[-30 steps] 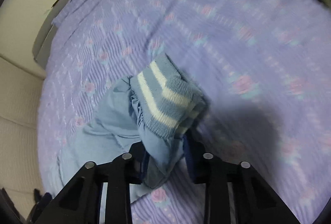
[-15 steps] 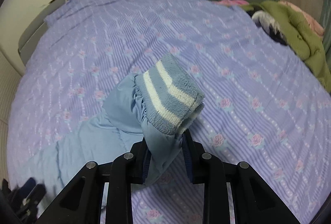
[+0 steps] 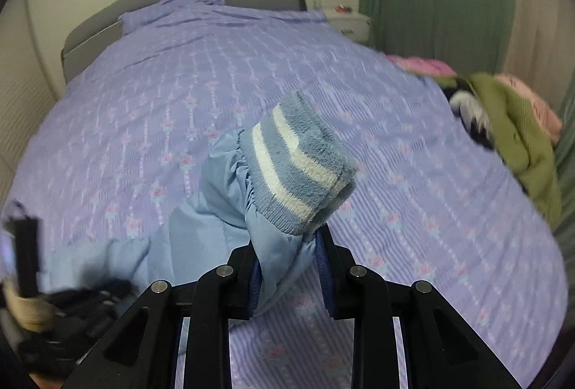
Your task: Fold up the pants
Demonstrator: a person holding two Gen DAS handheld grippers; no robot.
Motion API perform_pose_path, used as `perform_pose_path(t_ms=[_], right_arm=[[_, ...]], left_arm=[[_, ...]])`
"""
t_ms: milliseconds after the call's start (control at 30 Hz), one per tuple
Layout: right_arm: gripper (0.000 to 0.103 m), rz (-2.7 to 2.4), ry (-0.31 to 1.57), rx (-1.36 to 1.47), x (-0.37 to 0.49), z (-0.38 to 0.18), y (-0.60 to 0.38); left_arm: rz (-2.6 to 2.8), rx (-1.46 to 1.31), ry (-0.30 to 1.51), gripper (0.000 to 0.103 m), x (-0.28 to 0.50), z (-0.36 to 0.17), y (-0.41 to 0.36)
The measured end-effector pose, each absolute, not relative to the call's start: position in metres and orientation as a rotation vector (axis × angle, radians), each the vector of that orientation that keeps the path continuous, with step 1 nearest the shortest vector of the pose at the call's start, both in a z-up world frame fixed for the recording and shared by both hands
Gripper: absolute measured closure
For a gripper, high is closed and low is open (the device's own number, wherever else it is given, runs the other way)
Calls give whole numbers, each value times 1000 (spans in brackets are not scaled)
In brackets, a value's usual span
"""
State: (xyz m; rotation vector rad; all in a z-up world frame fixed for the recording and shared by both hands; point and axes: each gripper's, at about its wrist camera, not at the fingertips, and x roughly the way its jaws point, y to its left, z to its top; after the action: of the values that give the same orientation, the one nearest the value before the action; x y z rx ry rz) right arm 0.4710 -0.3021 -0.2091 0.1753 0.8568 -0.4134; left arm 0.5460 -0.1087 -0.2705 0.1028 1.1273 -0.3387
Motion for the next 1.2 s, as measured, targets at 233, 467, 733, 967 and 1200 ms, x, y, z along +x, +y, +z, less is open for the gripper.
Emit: perform_pose_path(t_ms=[233,467,733,967,1200], right_arm=[[75,-347,868,87,471,-183,-255],[77,-253,887,-4,480,-176,-190],[82,-108,934,-114,500,-198,-101],[84,-1,970,-203,509,-219,-31],[83,104,1011,-317,510,-250,25]], left_arm=[[-141,141,1067,13,517,-200,-34],[-53,68,1136,13,492,-200,24],[26,22,1179,13,474,-212,89],[101,-25,1194,13,465,-223,137],[172,-74,1223,13,461,-239,170]])
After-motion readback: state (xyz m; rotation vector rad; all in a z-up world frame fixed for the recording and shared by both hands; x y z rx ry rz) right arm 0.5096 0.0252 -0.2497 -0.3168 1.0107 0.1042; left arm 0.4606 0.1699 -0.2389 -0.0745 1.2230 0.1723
